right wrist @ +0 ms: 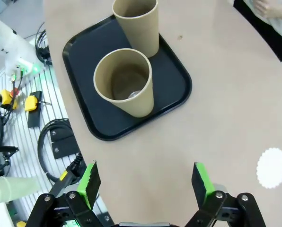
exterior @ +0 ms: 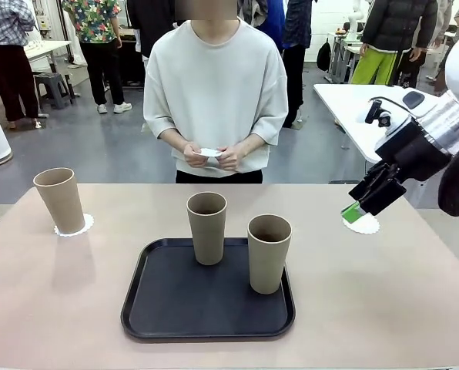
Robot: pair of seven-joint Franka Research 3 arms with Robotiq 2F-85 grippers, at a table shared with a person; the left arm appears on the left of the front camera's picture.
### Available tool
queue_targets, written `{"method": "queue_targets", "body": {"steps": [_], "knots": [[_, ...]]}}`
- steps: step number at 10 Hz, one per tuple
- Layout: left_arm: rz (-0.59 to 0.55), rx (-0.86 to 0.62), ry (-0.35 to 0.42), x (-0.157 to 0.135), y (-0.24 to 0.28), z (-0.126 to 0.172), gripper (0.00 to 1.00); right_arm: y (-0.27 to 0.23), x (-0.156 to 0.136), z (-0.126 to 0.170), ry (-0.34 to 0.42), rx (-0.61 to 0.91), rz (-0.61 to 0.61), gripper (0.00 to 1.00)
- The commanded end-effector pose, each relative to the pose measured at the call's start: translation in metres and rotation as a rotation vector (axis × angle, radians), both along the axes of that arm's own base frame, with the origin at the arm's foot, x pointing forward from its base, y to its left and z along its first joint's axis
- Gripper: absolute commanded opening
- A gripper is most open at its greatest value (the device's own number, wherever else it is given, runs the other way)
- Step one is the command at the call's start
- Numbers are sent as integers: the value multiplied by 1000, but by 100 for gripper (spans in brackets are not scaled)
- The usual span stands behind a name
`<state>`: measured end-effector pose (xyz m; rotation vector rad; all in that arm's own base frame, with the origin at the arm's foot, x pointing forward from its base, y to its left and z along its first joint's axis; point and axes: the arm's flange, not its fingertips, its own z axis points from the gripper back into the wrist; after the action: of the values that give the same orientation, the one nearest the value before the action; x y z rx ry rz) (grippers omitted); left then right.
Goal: Place coasters on the table and set cups on them.
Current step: Take one Reusable plastic cup from the Flat Tray and place it on a coaster set by the human.
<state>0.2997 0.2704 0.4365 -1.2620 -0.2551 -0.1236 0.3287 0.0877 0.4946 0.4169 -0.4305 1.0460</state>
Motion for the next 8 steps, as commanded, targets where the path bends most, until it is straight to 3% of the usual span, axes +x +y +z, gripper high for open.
{"method": "queue_targets", "body": {"steps": [1, 2, 3, 8], "knots": [[12, -1, 2, 0, 1, 3, 100, -3, 4, -14, -66, 82, 47, 100], [12, -1, 2, 0, 1, 3, 100, -3, 10, -27, -132, 133, 139, 100], [12, -1, 2, 0, 1, 3, 100, -2, 17, -43, -144, 222, 230, 100], [12, -1, 2, 0, 1, 3, 100, -27, 15, -112, -171, 335, 503, 100]]}}
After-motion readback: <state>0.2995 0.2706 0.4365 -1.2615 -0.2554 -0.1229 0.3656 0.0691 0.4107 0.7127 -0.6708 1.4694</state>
